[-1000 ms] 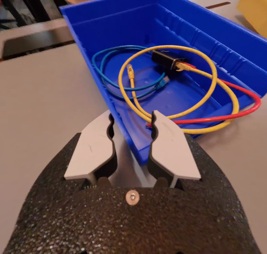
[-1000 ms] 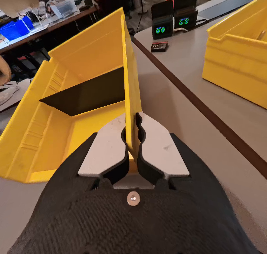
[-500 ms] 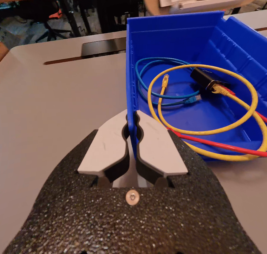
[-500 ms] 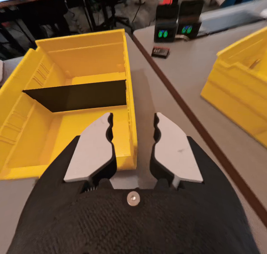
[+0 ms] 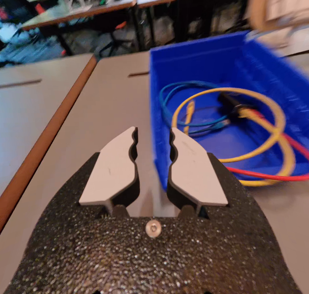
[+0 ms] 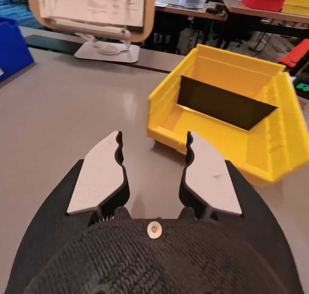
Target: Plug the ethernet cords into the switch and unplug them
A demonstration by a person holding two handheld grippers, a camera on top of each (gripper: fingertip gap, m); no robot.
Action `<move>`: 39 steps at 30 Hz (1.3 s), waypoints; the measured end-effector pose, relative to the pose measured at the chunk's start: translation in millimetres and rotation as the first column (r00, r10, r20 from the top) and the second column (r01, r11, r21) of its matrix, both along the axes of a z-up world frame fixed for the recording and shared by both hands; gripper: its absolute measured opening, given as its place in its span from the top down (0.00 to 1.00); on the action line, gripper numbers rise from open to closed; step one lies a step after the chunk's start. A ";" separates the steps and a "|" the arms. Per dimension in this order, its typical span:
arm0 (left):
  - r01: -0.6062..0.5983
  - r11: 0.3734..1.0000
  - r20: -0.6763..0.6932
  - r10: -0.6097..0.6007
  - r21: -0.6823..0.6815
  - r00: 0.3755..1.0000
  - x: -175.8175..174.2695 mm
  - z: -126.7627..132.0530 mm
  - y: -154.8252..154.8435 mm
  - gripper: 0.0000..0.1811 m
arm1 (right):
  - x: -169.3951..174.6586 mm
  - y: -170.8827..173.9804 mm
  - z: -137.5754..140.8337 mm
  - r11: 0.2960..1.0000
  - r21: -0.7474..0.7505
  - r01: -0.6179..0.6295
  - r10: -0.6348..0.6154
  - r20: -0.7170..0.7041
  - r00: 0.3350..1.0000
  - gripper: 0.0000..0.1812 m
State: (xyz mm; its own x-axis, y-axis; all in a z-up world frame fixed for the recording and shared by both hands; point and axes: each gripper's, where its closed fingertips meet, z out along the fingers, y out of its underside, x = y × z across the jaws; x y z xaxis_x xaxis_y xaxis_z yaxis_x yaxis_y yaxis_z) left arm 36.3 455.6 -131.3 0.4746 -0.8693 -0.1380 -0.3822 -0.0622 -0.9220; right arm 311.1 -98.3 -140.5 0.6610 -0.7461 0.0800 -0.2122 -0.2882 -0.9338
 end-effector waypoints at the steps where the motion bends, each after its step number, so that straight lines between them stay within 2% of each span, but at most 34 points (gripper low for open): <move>1: 0.086 0.996 0.042 -0.085 -0.025 0.995 11.9 12.2 -20.5 0.82 | -6.9 7.1 -4.2 1.000 0.004 -0.024 0.024 -0.003 1.000 0.59; 3: 0.279 0.946 0.117 -0.262 -0.167 0.958 42.1 20.9 -65.6 0.84 | -16.4 20.7 -9.5 0.997 0.033 -0.070 0.071 -0.017 0.997 0.60; 4: 0.365 0.892 0.121 -0.345 -0.267 0.931 58.5 15.6 -84.7 0.84 | -18.6 25.9 -11.2 0.995 0.048 -0.085 0.086 -0.026 0.996 0.60; 6: 0.428 0.759 0.084 -0.448 -0.491 0.890 88.0 -5.4 -104.2 0.72 | -20.2 31.8 -12.2 0.993 0.073 -0.092 0.096 -0.052 0.994 0.60; 8: 0.349 0.658 0.059 -0.420 -0.667 0.906 116.4 -26.3 -95.6 0.61 | -23.2 36.6 -8.6 0.989 0.088 -0.117 0.122 -0.052 0.991 0.60; 12: 0.191 0.530 0.046 -0.275 -0.826 0.960 154.3 -60.3 -64.0 0.63 | -24.6 33.2 -3.6 0.990 0.042 -0.135 0.136 -0.029 0.990 0.60; 14: 0.149 0.415 0.039 -0.262 -0.898 0.964 164.1 -74.2 -65.9 0.62 | -25.4 30.9 2.1 0.988 0.061 -0.144 0.146 -0.023 0.989 0.60; 15: 0.131 0.379 0.032 -0.255 -0.916 0.966 168.3 -79.8 -66.8 0.63 | -25.3 29.2 4.6 0.987 0.074 -0.145 0.147 -0.022 0.989 0.60; 18: 0.111 0.321 0.037 -0.229 -0.941 0.973 177.5 -89.6 -70.1 0.75 | -22.3 23.7 7.9 0.985 0.104 -0.136 0.139 -0.024 0.990 0.61; 20: 0.122 0.320 0.055 -0.211 -0.940 0.976 179.3 -92.0 -67.3 0.85 | -21.9 21.4 8.2 0.984 0.111 -0.139 0.143 -0.030 0.989 0.61; 22: 0.162 0.306 0.093 -0.227 -0.938 0.969 177.7 -88.4 -67.6 0.85 | -21.5 18.3 9.1 0.984 0.106 -0.142 0.145 -0.023 0.989 0.61; 23: 0.183 0.326 0.109 -0.232 -0.927 0.966 176.8 -84.8 -65.7 0.85 | -20.7 16.1 9.8 0.985 0.102 -0.141 0.144 -0.017 0.989 0.62; 25: 0.238 0.377 0.150 -0.249 -0.895 0.957 175.8 -70.0 -63.1 0.86 | -18.5 11.4 10.3 0.986 0.103 -0.135 0.137 -0.015 0.990 0.63; 28: 0.313 0.465 0.204 -0.270 -0.828 0.941 172.2 -31.6 -59.3 0.86 | -16.3 4.9 10.5 0.985 0.113 -0.127 0.131 -0.025 0.991 0.63; 30: 0.379 0.519 0.254 -0.298 -0.766 0.920 168.9 4.8 -60.0 0.86 | -12.0 -3.1 10.4 0.991 0.090 -0.101 0.102 -0.009 0.995 0.64; 34: 0.536 0.573 0.390 -0.368 -0.620 0.844 155.8 96.9 -77.5 0.86 | 4.9 -30.9 -7.6 1.000 -0.026 0.006 -0.007 -0.019 1.000 0.65; 36: 0.635 0.557 0.447 -0.451 -0.536 0.773 144.9 144.6 -103.9 0.86 | 9.9 -40.9 -11.7 0.999 -0.001 0.045 -0.045 -0.057 0.997 0.65; 39: 0.778 0.450 0.463 -0.629 -0.438 0.624 125.5 196.1 -170.2 0.86 | 3.3 -32.1 8.0 0.993 0.116 0.001 0.005 -0.052 0.999 0.65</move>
